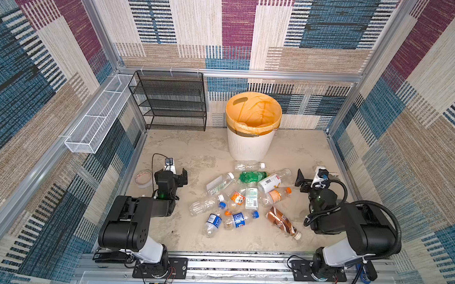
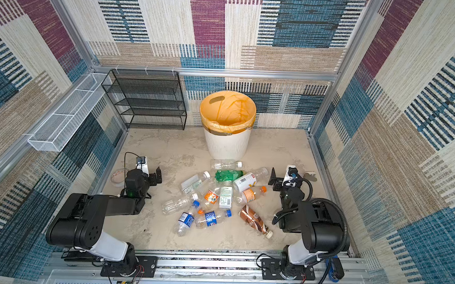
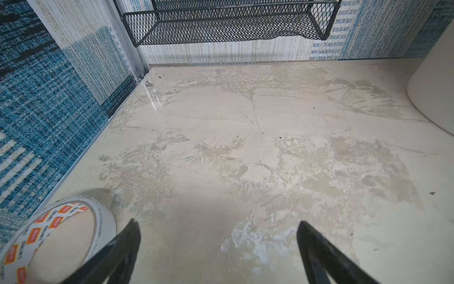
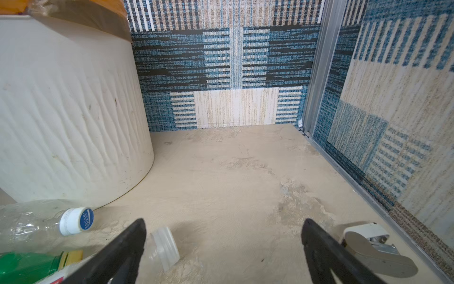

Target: Throw the plastic bottles in the bin

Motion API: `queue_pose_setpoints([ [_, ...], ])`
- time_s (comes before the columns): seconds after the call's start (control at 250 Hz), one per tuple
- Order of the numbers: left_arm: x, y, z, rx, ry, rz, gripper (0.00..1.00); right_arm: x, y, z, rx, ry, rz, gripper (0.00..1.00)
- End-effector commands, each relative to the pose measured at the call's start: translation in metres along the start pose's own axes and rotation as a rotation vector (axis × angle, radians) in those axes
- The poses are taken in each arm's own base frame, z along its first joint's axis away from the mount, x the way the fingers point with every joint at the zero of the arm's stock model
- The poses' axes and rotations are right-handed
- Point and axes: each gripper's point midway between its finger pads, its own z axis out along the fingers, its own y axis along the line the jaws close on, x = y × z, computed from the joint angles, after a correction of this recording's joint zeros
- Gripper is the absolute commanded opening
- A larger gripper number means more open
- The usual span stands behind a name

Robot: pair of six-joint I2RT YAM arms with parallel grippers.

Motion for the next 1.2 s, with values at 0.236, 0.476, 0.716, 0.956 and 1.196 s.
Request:
queue_pose_setpoints([
  [0.236, -0.005, 0.000, 0.000, 0.002, -0.015, 0.010, 0.99, -0.007, 0.000, 0.000, -0.001, -0.031, 0.006, 0.99],
  [0.476, -0.005, 0.000, 0.000, 0.002, -0.016, 0.009, 0.99, -0.007, 0.000, 0.000, 0.001, -0.030, 0.005, 0.99],
  [0.716, -0.005, 0.000, 0.000, 0.003, -0.015, 0.007, 0.99, -0.007, 0.000, 0.000, 0.001, -0.030, 0.007, 0.99],
  [0.956, -0.003, -0.001, 0.006, 0.058, 0.015, -0.017, 0.99, -0.006, 0.001, 0.002, -0.006, -0.023, 0.007, 0.99],
  [1.196, -0.019, 0.009, 0.000, 0.008, 0.015, -0.035, 0.77, -0.012, 0.001, 0.020, 0.001, 0.044, 0.005, 0.88],
])
